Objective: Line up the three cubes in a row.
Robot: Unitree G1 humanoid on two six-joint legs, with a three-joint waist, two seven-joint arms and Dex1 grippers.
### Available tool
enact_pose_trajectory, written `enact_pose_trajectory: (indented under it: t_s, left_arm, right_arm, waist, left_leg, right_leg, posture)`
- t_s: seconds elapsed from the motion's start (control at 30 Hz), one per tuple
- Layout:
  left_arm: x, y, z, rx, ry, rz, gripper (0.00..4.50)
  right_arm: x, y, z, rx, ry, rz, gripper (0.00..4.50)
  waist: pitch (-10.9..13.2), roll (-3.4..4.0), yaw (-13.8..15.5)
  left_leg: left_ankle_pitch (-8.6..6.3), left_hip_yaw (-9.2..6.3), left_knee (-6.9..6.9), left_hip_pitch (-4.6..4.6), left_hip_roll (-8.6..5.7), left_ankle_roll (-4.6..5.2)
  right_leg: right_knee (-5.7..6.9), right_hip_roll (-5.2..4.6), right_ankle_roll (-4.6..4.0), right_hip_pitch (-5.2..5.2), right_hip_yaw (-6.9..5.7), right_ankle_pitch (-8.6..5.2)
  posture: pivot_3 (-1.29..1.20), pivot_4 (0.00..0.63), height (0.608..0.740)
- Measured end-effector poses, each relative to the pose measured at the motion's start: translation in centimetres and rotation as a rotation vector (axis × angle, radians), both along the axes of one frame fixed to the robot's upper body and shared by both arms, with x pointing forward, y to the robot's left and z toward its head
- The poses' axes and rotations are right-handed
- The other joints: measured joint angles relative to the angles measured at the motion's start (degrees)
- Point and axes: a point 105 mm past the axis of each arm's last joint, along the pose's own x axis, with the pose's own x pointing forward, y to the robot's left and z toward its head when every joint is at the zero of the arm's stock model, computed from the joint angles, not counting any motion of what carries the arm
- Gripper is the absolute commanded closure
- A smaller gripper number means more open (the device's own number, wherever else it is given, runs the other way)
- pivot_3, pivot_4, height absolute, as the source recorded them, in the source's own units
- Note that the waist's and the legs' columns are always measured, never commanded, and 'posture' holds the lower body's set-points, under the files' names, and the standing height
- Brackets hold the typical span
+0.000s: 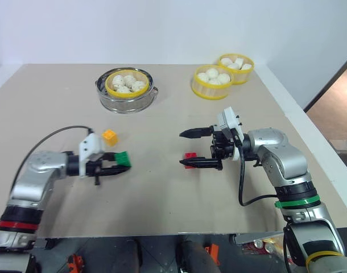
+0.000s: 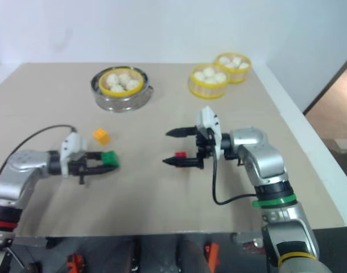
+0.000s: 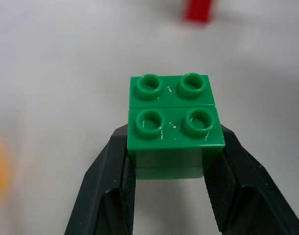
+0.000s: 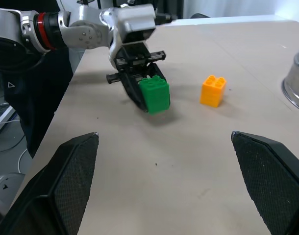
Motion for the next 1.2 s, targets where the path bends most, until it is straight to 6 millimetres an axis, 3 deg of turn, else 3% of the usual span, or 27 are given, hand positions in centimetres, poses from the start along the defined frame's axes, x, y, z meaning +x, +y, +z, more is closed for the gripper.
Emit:
enact_pose_trajectory:
  t_s: [0.1, 0.3, 0.47, 0.73, 1.03, 1.1, 1.2]
  left_arm:
    - [0.1, -3.5, 0.4, 0.016, -0.006, -0.108, 3.17]
    - [1.5, -6.3, -1.6, 0.118, -0.009, -0.161, 3.17]
    - [2.5, -7.0, -3.3, 0.138, 0.03, -0.14, 3.17]
    - [3.8, -7.3, -3.4, 0.129, 0.026, -0.11, 3.17]
    - [3.7, -7.3, -3.5, 0.13, 0.017, -0.115, 3.17]
    - [3.7, -7.3, -3.5, 0.133, 0.016, -0.117, 2.1]
    - [3.6, -7.3, -3.6, 0.145, 0.012, -0.125, 1.1]
  right_arm:
    - [0.2, -0.1, 0.1, 0.0, -0.014, -0.005, 0.0]
    - [0.4, -0.3, 0.1, -0.014, -0.036, -0.019, 0.0]
    - [0.5, -0.4, 0.1, -0.015, -0.041, -0.032, 0.0]
    - [0.4, -0.7, -0.1, -0.023, -0.04, -0.048, 0.0]
    - [0.4, -0.7, -0.1, -0.022, -0.045, -0.047, 0.0]
    - [0.4, -0.7, 0.0, -0.022, -0.046, -0.047, 0.0]
    - [0.4, -0.7, 0.0, -0.022, -0.047, -0.047, 0.0]
  waist:
    - [0.0, 0.0, -0.2]
    - [0.0, 0.0, -0.3]
    - [0.0, -0.01, -0.2]
    - [0.0, 0.0, -0.2]
    - [0.0, -0.01, -0.2]
    - [0.0, 0.0, -0.2]
    - [0.0, 0.0, -0.2]
  left_leg:
    - [0.0, 0.09, 0.1, 0.03, -0.01, 0.01]
    - [0.02, 0.11, 0.12, 0.08, 0.01, 0.04]
    - [0.01, 0.14, 0.16, 0.03, 0.0, 0.05]
    - [0.01, 0.17, 0.24, 0.03, 0.0, 0.05]
    - [0.01, 0.17, 0.28, 0.04, 0.0, 0.05]
    - [0.01, 0.17, 0.28, 0.05, 0.0, 0.05]
    - [0.01, 0.17, 0.28, 0.05, 0.0, 0.05]
  right_leg:
    - [0.01, 0.12, 0.14, -0.01, 0.27, 0.09]
    - [0.09, 0.32, 0.14, -0.07, 0.51, 0.16]
    - [0.2, 0.33, 0.14, -0.17, 0.6, 0.14]
    - [0.26, 0.33, 0.16, -0.17, 0.65, 0.15]
    - [0.32, 0.33, 0.15, -0.17, 0.66, 0.15]
    - [0.33, 0.33, 0.15, -0.17, 0.66, 0.14]
    - [0.35, 0.33, 0.14, -0.18, 0.66, 0.14]
  posture:
    - [0.0, 0.15, 0.74]
    - [0.0, 0.15, 0.74]
    - [0.0, 0.15, 0.74]
    - [0.0, 0.15, 0.74]
    - [0.0, 0.15, 0.74]
    - [0.0, 0.15, 0.74]
    - [0.0, 0.15, 0.74]
